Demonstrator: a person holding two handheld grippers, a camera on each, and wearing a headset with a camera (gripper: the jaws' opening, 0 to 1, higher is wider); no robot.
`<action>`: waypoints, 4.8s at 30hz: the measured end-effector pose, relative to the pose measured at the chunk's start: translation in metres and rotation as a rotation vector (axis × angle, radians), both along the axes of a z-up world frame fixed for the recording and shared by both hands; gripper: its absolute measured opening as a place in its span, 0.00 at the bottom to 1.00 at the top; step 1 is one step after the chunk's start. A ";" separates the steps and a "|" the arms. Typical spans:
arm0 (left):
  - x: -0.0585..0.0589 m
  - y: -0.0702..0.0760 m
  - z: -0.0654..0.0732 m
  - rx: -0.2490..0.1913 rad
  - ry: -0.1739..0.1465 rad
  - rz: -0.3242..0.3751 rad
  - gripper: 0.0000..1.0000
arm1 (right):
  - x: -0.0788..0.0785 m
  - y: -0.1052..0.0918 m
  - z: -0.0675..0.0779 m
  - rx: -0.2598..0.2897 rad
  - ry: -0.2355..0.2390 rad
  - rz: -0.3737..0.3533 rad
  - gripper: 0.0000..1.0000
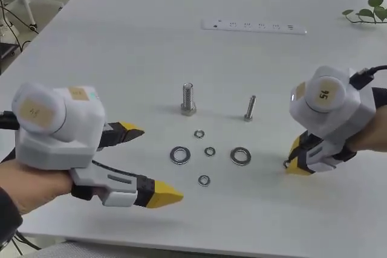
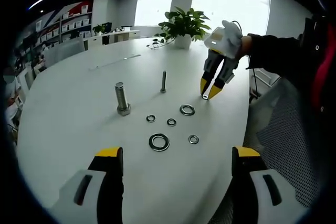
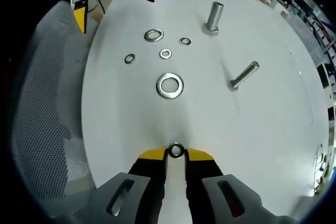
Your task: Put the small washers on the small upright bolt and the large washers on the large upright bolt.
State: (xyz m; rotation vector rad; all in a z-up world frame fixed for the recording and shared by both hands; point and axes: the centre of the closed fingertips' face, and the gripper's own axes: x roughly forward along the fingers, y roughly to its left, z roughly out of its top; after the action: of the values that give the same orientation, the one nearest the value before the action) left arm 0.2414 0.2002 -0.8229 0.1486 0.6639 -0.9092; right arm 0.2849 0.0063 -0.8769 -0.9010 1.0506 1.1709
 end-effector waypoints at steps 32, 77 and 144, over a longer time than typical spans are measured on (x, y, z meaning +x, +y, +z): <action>0.003 0.000 0.001 -0.003 0.000 -0.002 0.85 | 0.010 0.006 0.026 0.009 -0.026 0.018 0.13; 0.003 -0.001 0.004 -0.008 -0.011 -0.002 0.85 | 0.046 0.023 0.070 0.029 -0.118 0.055 0.13; 0.007 -0.009 0.019 -0.082 -0.071 -0.015 0.85 | 0.094 0.064 0.062 -0.034 -0.067 0.200 0.13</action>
State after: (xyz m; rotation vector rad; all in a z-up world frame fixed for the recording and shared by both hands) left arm 0.2484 0.1907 -0.8043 0.1124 0.5595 -0.9394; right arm 0.3786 0.0706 -0.8150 -1.0844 0.9444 1.2817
